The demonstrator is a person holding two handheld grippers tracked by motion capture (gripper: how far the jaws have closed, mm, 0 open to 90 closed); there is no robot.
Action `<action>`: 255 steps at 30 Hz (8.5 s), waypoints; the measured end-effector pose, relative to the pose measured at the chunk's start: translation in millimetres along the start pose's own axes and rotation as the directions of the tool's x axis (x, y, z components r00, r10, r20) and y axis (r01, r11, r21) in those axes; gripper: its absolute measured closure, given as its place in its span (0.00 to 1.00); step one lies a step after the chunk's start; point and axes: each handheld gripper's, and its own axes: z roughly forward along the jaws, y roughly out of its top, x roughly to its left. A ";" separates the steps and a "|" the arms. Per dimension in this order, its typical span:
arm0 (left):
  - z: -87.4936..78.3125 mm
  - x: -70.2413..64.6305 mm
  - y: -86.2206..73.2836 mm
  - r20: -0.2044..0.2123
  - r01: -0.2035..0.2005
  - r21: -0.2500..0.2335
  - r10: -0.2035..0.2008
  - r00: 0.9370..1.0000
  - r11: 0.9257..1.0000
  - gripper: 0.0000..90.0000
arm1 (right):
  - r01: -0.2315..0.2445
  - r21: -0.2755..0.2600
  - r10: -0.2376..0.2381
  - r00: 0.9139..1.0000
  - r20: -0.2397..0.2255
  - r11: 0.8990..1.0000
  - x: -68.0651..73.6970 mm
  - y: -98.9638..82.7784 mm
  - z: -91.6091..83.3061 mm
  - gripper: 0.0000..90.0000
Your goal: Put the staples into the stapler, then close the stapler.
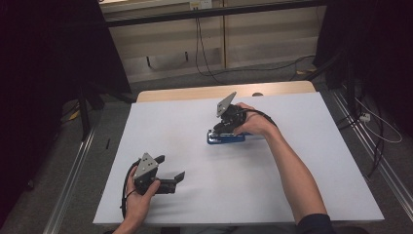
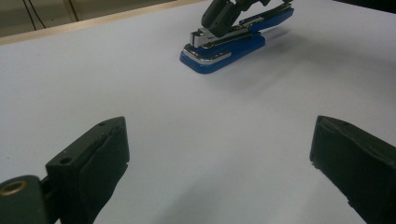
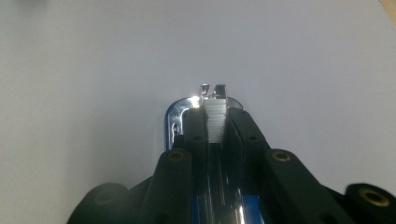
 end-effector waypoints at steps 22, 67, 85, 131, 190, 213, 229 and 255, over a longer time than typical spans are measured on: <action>-0.5 0.2 0.1 0.002 0.001 0.001 -0.001 1.000 1.000 0.05 | -0.002 0.004 0.002 1.000 0.013 1.000 1.8 4.2 3.7 0.86; -0.7 1.7 0.2 -0.007 0.014 -0.003 -0.014 1.000 1.000 0.05 | -0.322 -0.144 0.342 0.928 0.147 0.936 11.6 -9.6 -7.4 0.25; -0.6 3.5 -0.2 -0.017 0.025 -0.005 -0.025 1.000 1.000 0.05 | -0.413 -0.215 0.460 0.848 0.264 0.885 30.3 -27.0 -25.0 0.16; -2.9 6.5 1.4 -0.023 0.030 -0.016 -0.030 0.999 0.999 0.04 | -0.434 -0.469 0.633 0.617 0.467 0.769 106.3 -96.3 -75.8 0.03; 71.9 21.3 32.1 0.029 0.039 -0.055 -0.038 0.999 0.998 0.06 | -0.415 -0.501 0.637 0.629 0.445 0.759 120.8 -125.0 -81.4 0.24; 106.3 29.8 47.1 -0.026 0.028 -0.068 -0.030 0.999 0.997 0.07 | -0.434 -0.455 0.622 0.638 0.454 0.778 116.7 -129.0 -81.0 0.60; 134.2 26.1 68.8 -0.034 0.006 -0.063 -0.008 0.999 0.998 0.13 | -0.428 -0.452 0.617 0.626 0.477 0.783 107.9 -132.2 -85.3 0.98; 151.4 7.5 63.6 0.138 0.025 0.048 -0.031 0.990 0.999 0.90 | -0.464 -0.413 0.620 0.626 0.473 0.783 100.7 -136.4 -78.8 1.00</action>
